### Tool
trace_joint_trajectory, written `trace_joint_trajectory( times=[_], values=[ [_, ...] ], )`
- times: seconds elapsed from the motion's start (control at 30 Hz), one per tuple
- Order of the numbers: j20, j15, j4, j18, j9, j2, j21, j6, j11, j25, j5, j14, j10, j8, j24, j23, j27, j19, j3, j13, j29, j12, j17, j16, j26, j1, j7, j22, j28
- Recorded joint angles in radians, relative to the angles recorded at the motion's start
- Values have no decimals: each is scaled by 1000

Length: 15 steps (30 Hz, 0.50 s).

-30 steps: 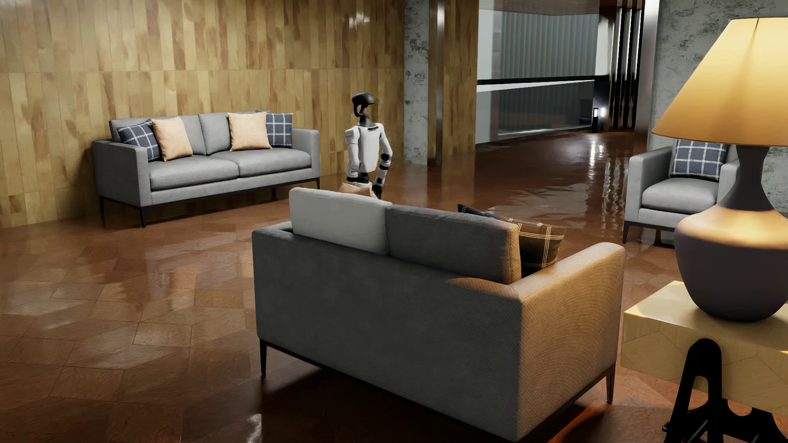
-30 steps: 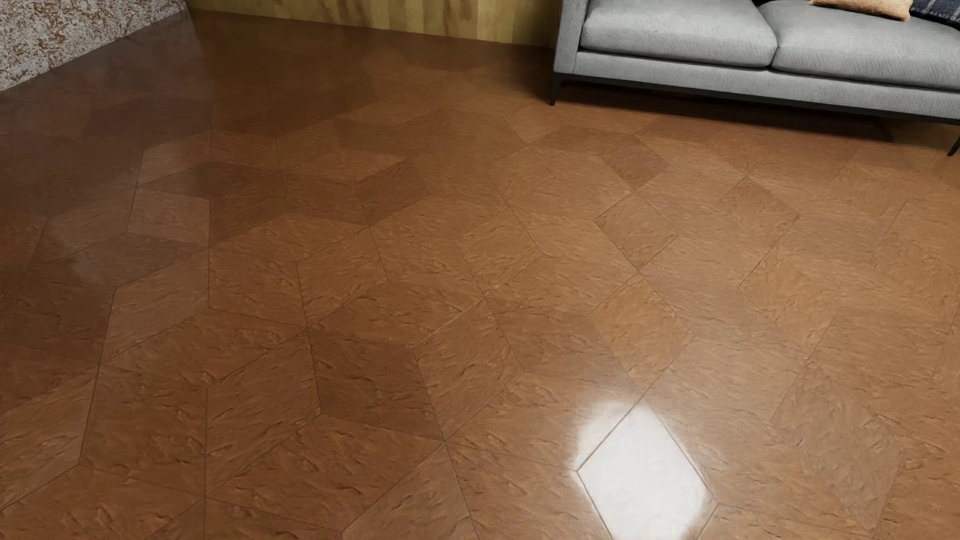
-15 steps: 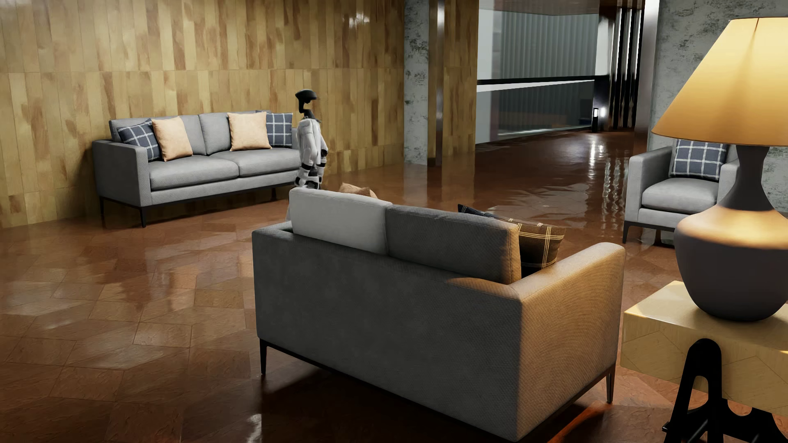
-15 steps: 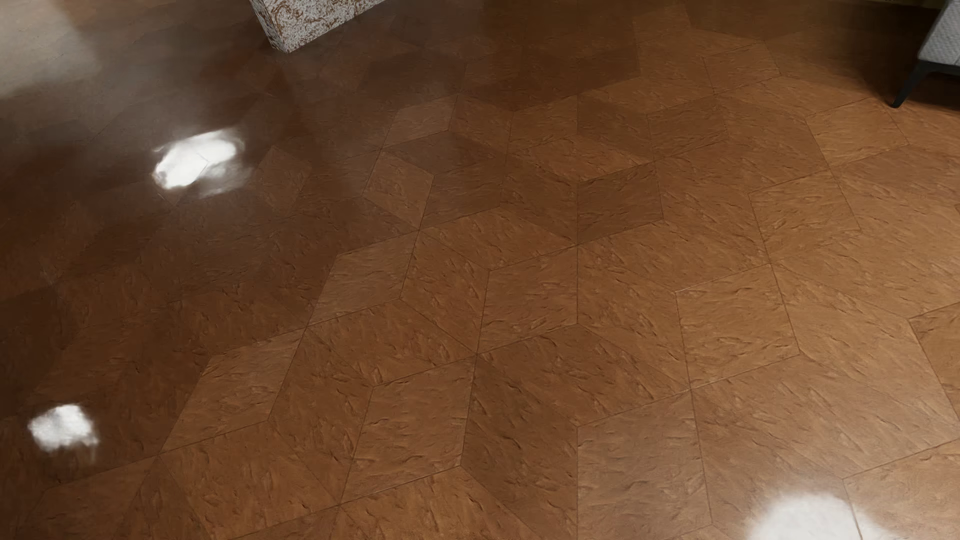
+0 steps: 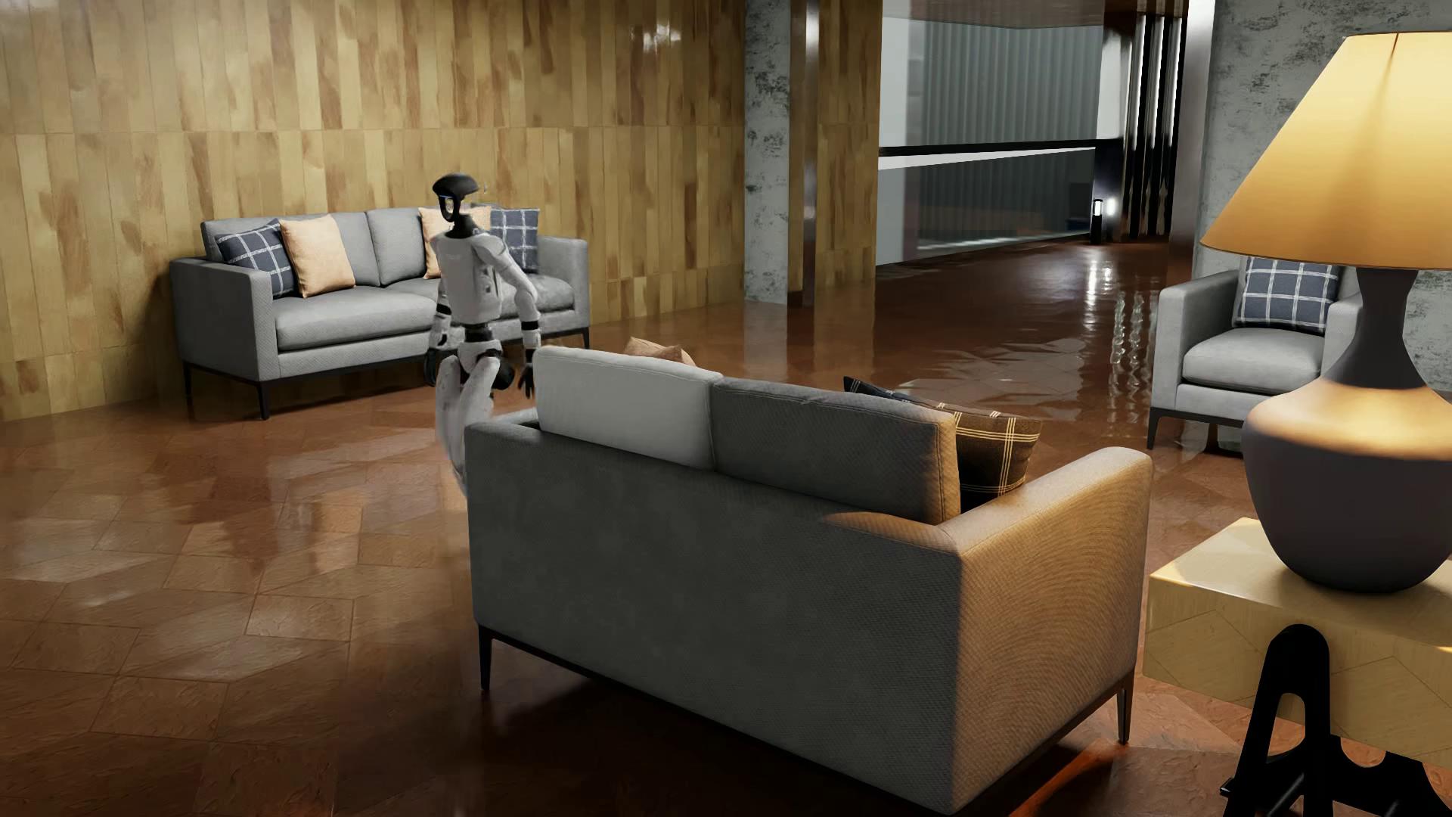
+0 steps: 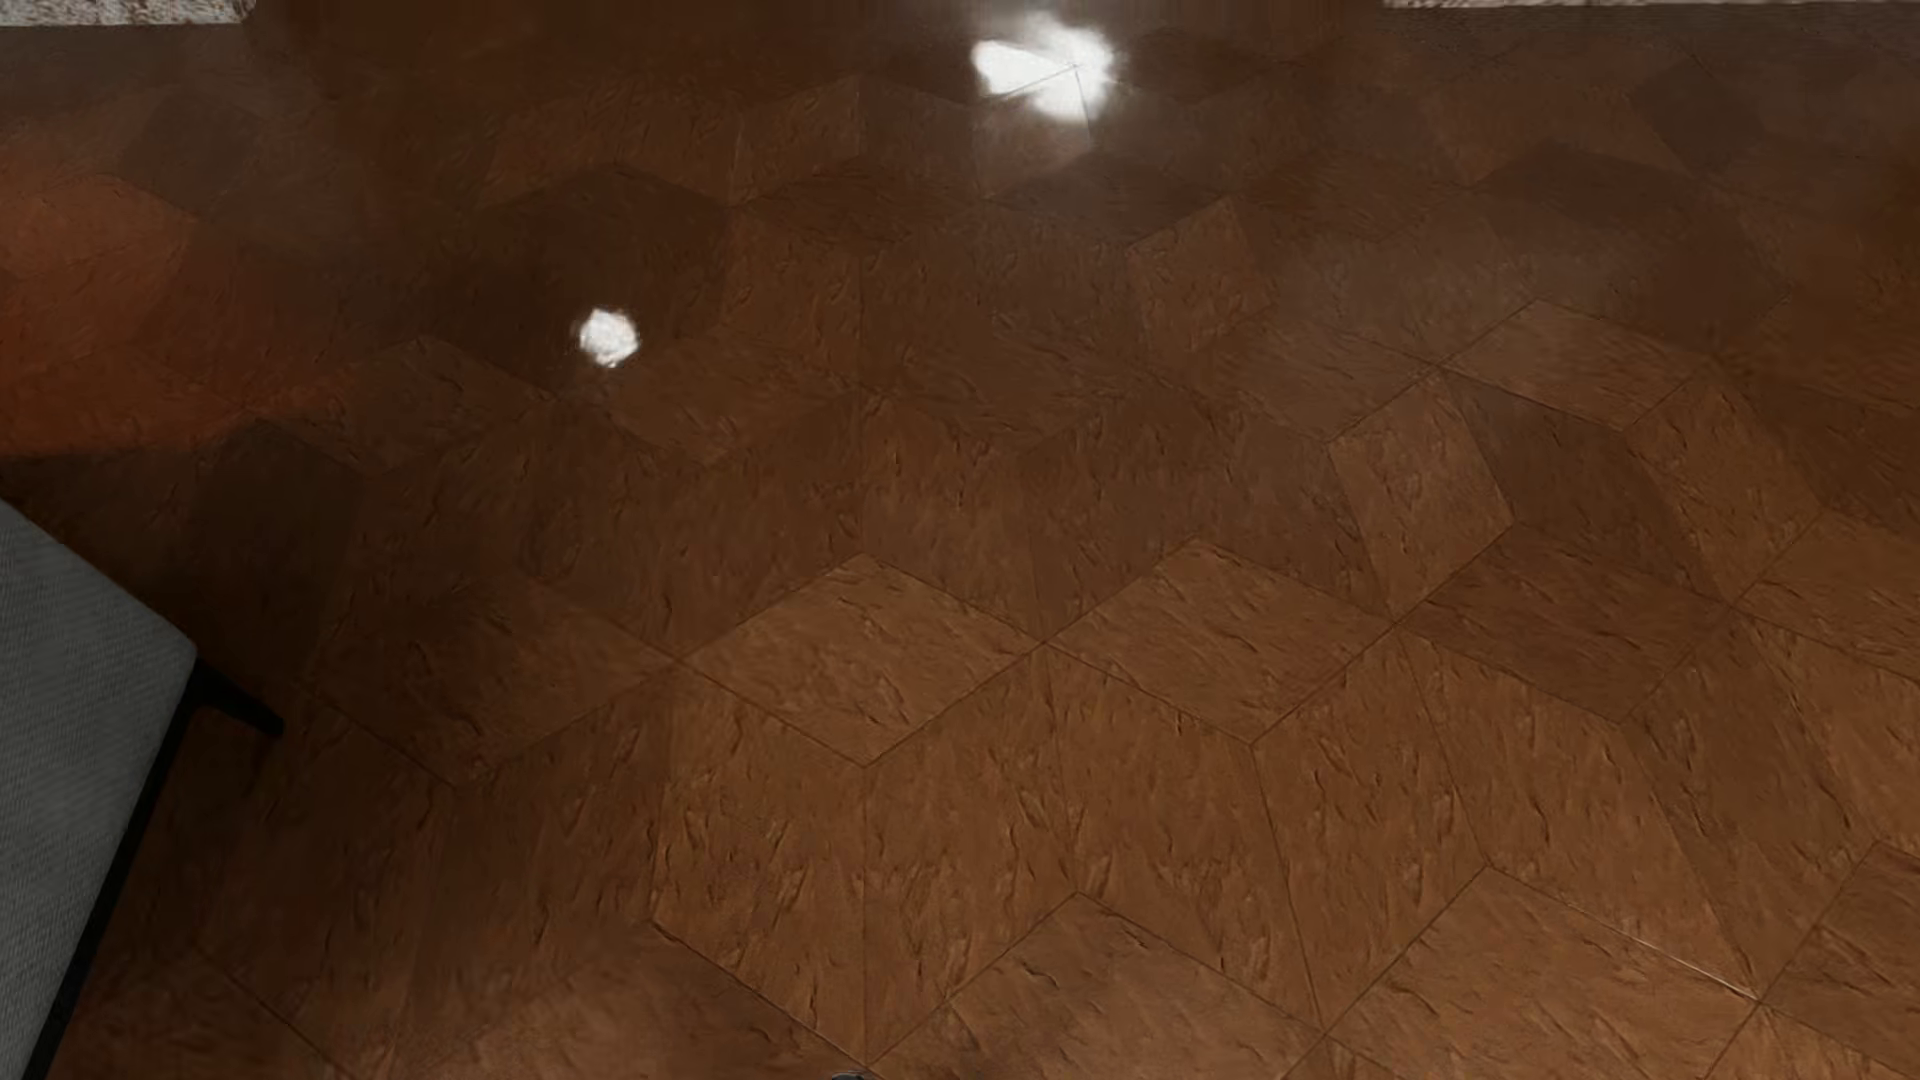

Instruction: Circle the sofa

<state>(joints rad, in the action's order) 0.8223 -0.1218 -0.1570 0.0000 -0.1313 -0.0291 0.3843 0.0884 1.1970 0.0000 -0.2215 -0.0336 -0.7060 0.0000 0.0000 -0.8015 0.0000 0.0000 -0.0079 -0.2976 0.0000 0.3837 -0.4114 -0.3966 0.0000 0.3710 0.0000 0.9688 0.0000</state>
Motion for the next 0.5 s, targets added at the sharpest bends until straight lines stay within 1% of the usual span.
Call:
trace_joint_trajectory(
  times=[0.03, 0.07, 0.1, 0.13, 0.17, 0.23, 0.27, 0.3, 0.33, 0.37, 0.4, 0.43, 0.47, 0.5],
  values=[
    [-8, -77, -31, 0, -3, 113, 17, -4, 83, 0, 31, -48, 60, 0, 0, -14, 0, 0, -46, -28, 0, -44, 6, -3, 0, -104, 0, -39, 0],
    [-62, -134, -50, 0, -16, 210, 47, -6, 91, 0, 63, -111, 126, 0, 0, -23, 0, 0, -96, -54, 0, -79, 4, -6, 0, -223, 0, -90, 0],
    [-127, -152, -62, 0, -9, 329, 83, -8, 49, 0, 79, -167, 174, 0, 0, -40, 0, 0, -148, -76, 0, -117, 1, -10, 0, -306, 0, -144, 0],
    [-186, -154, -32, 0, -15, 386, 94, -17, -72, 0, 110, -224, 212, 0, 0, -54, 0, 0, -207, -107, 0, -148, 3, -18, 0, -414, 0, -202, 0],
    [-264, -130, -19, 0, -6, 448, 115, -17, -213, 0, 110, -278, 245, 0, 0, -71, 0, 0, -258, -132, 0, -182, 4, -28, 0, -488, 0, -271, 0],
    [-355, -60, 7, 0, 21, 510, 125, -15, -563, 0, 105, -374, 291, 0, 0, -90, 0, 0, -318, -181, 0, -272, 10, -38, 0, -634, 0, -359, 0],
    [-383, -58, 16, 0, 42, 531, 129, -12, -700, 0, 102, -402, 298, 0, 0, -92, 0, 0, -337, -204, 0, -308, 9, -52, 0, -685, 0, -405, 0],
    [-416, -87, 34, 0, 55, 555, 131, -4, -726, 0, 88, -401, 296, 0, 0, -95, 0, 0, -364, -217, 0, -328, 7, -61, 0, -731, 0, -441, 0],
    [-444, -77, 90, 0, 55, 572, 129, -14, -675, 0, 85, -367, 275, 0, 0, -102, 0, 0, -411, -230, 0, -338, 7, -60, 0, -769, 0, -460, 0],
    [-461, -1, 143, 0, 56, 617, 143, -37, -536, 0, 98, -288, 215, 0, 0, -127, 0, 0, -430, -227, 0, -331, 8, -51, 0, -782, 0, -461, 0],
    [-463, 11, 202, 0, 43, 630, 165, -77, -405, 0, 143, -148, 97, 0, 0, -181, 0, 0, -422, -205, 0, -306, 11, -22, 0, -771, 0, -427, 0],
    [-456, -38, 223, 0, 33, 578, 168, -83, -339, 0, 170, 12, -93, 0, 0, -212, 0, 0, -393, -170, 0, -278, 20, -12, 0, -712, 0, -389, 0],
    [-402, -99, 194, 0, 41, 528, 143, -70, -321, 0, 186, 128, -360, 0, 0, -186, 0, 0, -356, -161, 0, -266, 37, -17, 0, -583, 0, -349, 0],
    [-338, -115, 197, 0, 28, 432, 127, -79, -358, 0, 227, 117, -572, 0, 0, -141, 0, 0, -279, -146, 0, -261, 47, -11, 0, -474, 0, -295, 0]
  ],
)
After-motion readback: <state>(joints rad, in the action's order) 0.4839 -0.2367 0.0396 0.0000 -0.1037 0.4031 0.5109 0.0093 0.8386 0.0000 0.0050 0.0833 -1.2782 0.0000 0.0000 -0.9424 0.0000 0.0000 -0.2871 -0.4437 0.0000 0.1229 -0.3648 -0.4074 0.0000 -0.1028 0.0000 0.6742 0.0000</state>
